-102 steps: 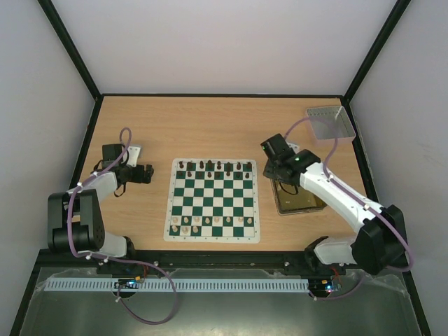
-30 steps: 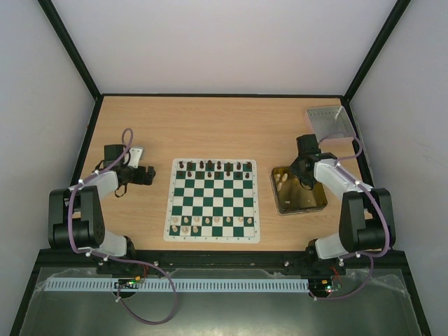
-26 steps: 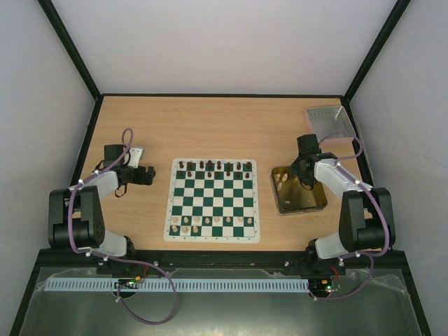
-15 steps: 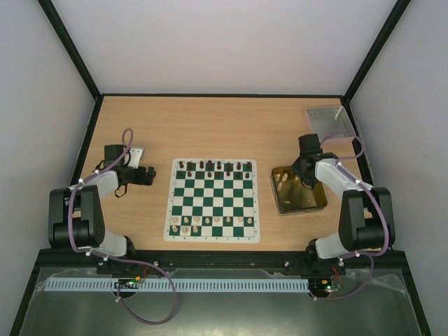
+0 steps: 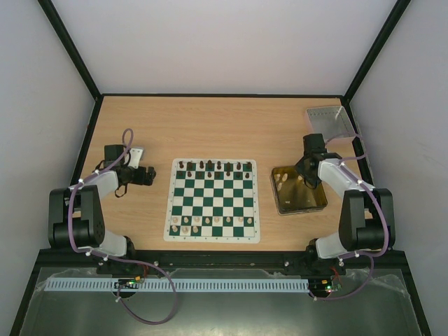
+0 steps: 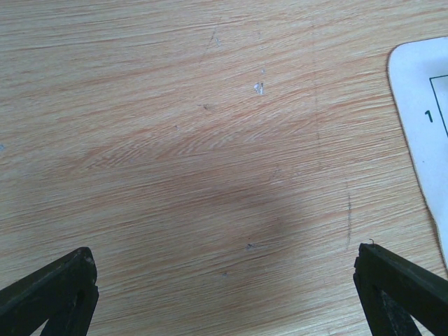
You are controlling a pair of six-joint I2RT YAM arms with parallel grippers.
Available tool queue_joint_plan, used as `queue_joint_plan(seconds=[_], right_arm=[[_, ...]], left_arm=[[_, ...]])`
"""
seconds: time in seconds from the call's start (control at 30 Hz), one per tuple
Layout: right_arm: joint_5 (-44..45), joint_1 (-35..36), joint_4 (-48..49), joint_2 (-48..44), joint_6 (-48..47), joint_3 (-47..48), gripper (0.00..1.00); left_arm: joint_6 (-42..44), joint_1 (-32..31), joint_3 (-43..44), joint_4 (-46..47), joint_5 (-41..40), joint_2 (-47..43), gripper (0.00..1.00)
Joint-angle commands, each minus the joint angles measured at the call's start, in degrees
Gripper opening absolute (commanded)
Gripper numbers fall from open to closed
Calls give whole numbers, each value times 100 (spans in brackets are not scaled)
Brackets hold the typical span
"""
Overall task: Set up the chess pieces on the board
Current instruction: Pick up the chess piece from the storage box.
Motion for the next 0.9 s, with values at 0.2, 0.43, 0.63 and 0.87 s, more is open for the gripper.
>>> queue_joint_plan(seconds=[0.2, 0.43, 0.63, 0.87], right_arm=[[-168, -35, 142, -137, 43, -16, 37], [-284, -36, 191, -304, 75, -4, 37], [-26, -53, 25, -573, 117, 20, 37], [-15, -235, 14, -558, 192, -85, 37]], left_arm=[[61, -19, 116, -45, 104, 70, 99], [61, -19, 116, -54, 103, 63, 99], [61, -19, 109, -47, 113, 52, 99], [70, -20, 104, -50, 117, 43, 99]])
